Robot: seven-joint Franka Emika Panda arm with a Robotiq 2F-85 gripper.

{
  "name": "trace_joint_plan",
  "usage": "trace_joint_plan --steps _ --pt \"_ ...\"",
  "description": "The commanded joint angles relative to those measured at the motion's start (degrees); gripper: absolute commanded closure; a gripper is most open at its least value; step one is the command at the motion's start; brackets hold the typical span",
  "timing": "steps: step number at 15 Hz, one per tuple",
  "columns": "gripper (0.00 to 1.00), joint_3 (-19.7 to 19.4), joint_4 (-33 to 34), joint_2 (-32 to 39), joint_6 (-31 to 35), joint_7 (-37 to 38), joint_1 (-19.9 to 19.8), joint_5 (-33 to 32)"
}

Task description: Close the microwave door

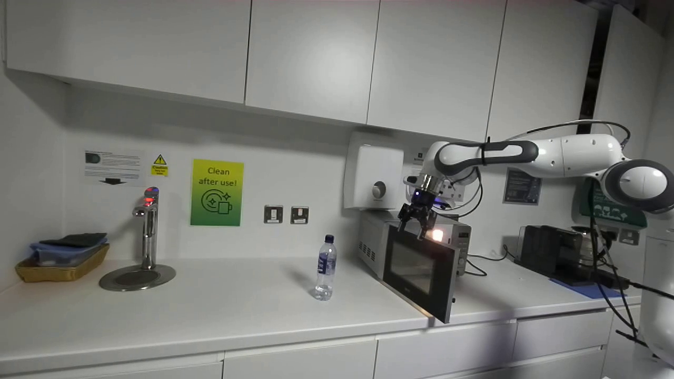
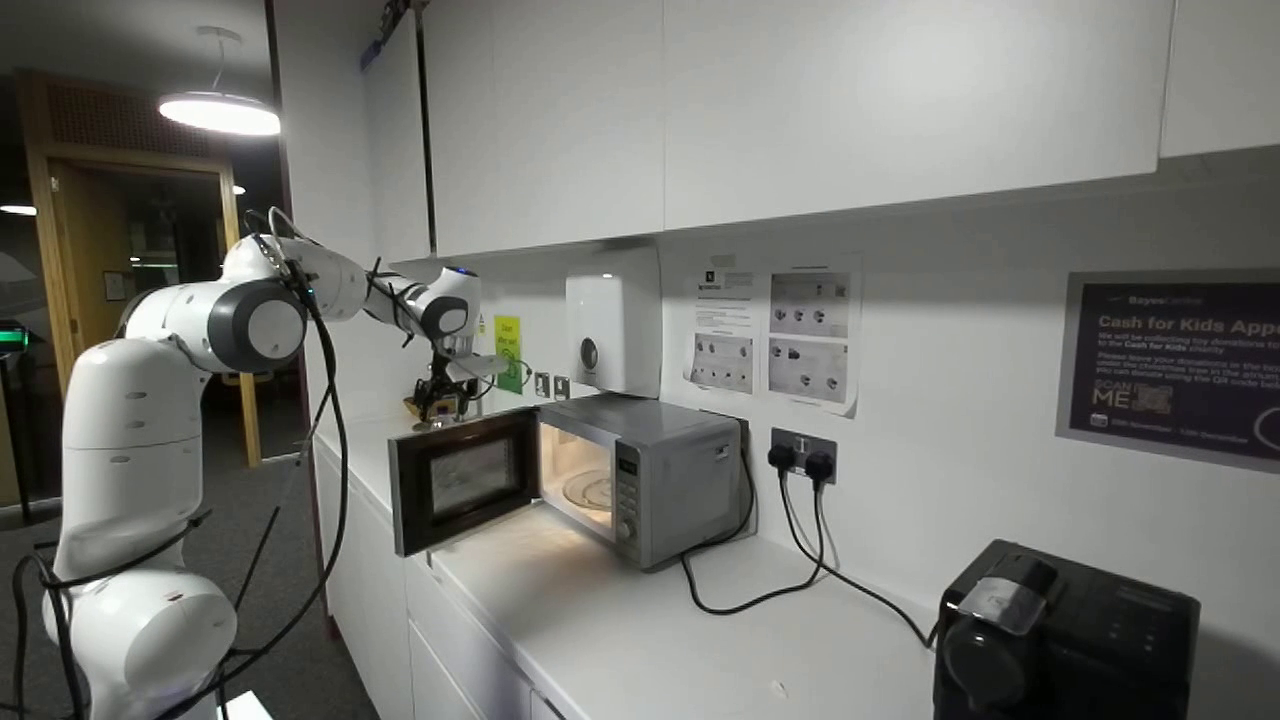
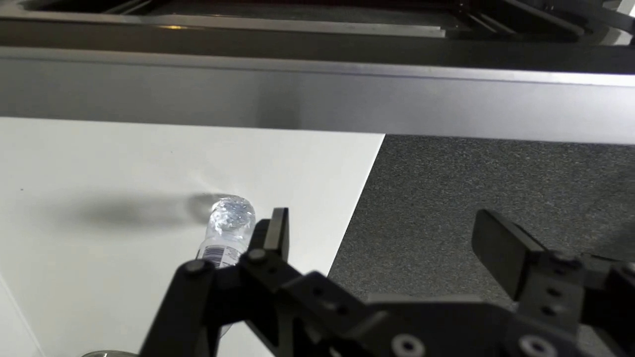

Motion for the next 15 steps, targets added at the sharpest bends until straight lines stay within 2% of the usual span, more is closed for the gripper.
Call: trace_joint_plan --steps 1,7,12,15 --pt "0.0 -0.4 -5.8 -3.0 1.9 -3.5 -1.2 -1.6" --pt "0.0 -1.5 -11.5 -4.9 -0.1 -4.0 -1.9 -3.4" --pt "0.0 -2.4 -12.4 -5.7 0.2 -4.1 -2.4 -5.2" --pt "0.0 -2.9 -12.2 -6.6 1.3 -3.7 -2.5 -9.1"
